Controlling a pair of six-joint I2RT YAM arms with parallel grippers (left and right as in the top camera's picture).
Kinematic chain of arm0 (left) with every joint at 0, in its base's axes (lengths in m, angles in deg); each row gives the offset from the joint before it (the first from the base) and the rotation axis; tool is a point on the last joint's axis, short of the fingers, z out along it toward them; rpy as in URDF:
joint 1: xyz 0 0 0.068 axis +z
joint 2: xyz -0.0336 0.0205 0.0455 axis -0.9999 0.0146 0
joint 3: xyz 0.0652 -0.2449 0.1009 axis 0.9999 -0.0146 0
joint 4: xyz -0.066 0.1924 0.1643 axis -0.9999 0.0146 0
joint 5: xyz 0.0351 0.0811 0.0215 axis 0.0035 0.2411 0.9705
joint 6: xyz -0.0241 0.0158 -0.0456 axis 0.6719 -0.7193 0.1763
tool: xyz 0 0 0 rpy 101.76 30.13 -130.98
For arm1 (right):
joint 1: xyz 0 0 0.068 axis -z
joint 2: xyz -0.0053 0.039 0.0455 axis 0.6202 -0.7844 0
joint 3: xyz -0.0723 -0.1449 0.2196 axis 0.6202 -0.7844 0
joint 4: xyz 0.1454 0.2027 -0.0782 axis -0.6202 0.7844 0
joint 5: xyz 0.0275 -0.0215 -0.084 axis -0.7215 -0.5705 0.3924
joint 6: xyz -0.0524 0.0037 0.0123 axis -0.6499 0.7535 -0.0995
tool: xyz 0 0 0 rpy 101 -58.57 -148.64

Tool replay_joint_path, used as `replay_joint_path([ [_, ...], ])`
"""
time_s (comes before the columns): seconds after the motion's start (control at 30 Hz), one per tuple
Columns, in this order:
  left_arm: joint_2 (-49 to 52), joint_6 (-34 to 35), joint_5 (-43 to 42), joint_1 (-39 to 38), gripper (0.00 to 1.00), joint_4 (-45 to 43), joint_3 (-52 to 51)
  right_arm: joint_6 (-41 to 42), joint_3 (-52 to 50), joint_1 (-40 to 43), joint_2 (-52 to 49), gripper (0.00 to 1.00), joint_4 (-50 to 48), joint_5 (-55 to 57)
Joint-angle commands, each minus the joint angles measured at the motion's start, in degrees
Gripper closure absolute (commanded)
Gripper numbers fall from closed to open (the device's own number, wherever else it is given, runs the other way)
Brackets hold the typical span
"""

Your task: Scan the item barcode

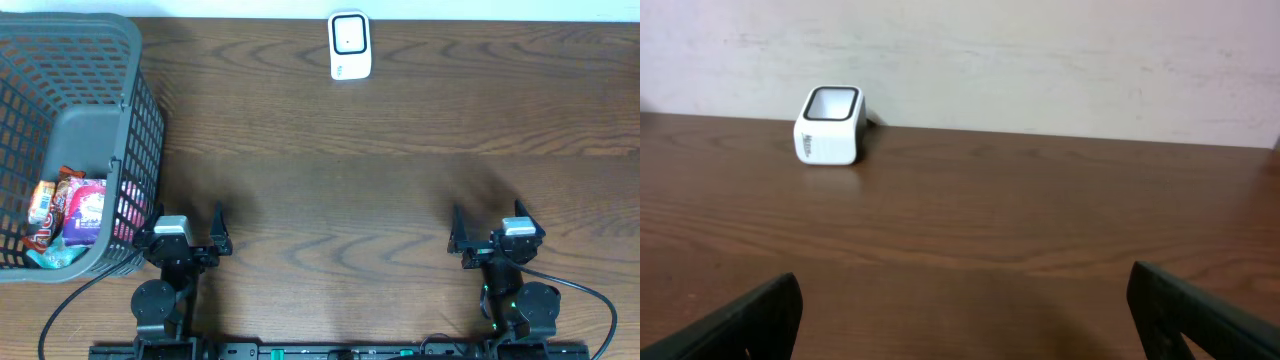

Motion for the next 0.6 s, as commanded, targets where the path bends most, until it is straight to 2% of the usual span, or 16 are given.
replay_joint_path([
  [0.0, -0.37, 0.04, -1.05, -0.22, 0.02, 2.19, -0.81, -0.44, -0.09, -0.50, 0.31, 0.01, 0.22, 0.07],
  [0.57, -0.37, 0.48, -1.57, -0.22, 0.02, 2.10, -0.81, -0.44, -0.09, -0.50, 0.31, 0.01, 0.22, 0.07],
])
